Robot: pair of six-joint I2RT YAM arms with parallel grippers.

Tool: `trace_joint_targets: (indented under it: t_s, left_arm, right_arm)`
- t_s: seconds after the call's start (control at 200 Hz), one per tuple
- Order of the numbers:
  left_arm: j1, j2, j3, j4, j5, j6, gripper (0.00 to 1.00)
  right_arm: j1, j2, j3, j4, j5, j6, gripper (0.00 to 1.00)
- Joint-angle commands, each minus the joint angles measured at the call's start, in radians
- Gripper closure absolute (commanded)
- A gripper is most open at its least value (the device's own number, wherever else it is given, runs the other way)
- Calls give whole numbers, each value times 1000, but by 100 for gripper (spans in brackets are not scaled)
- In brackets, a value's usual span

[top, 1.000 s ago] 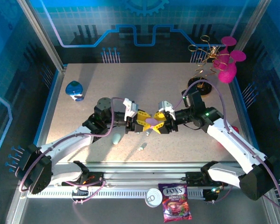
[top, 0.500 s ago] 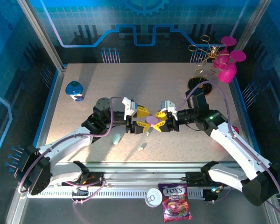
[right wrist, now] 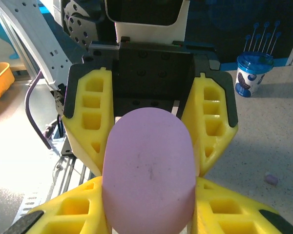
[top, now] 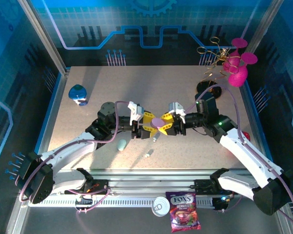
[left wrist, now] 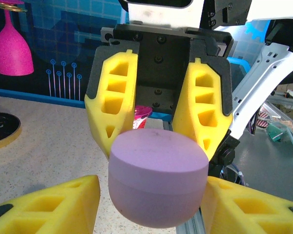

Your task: Insert the wireless bluetooth earbuds into the charging case

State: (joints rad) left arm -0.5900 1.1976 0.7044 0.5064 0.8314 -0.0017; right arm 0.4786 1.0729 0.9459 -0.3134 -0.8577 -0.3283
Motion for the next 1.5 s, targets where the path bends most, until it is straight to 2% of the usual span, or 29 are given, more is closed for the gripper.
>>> trace_joint_targets:
  t_s: [0.0, 0.365, 0.48, 0.58, 0.901, 1.076, 1.331, 1.386, 1.496]
  left_arm:
    - [6, 5, -1, 35, 12, -3, 46]
    - [6, 7, -4, 40, 35, 8, 56]
    - [7, 7, -4, 39, 35, 11, 56]
    - [7, 5, -3, 36, 35, 10, 49]
    - [6, 15, 3, 33, 36, 1, 56]
    - [6, 25, 18, 29, 32, -26, 56]
    - [6, 30, 24, 29, 40, -31, 70]
    - [7, 28, 24, 28, 40, -29, 72]
    - [6, 27, 16, 26, 39, -17, 77]
  right_arm:
    - [10, 14, 2, 12, -39, 7, 73]
    - [15, 31, 17, 5, -48, 49, 73]
    - [15, 35, 15, 21, -51, 74, 74]
    - [15, 31, 12, 28, -50, 72, 74]
    - [11, 16, -6, 62, -56, 75, 74]
    - [13, 13, -12, 49, -55, 40, 73]
    - [14, 13, -13, 53, -56, 40, 73]
    - [14, 12, -15, 58, -52, 43, 70]
    - [11, -2, -26, 82, -24, 62, 50]
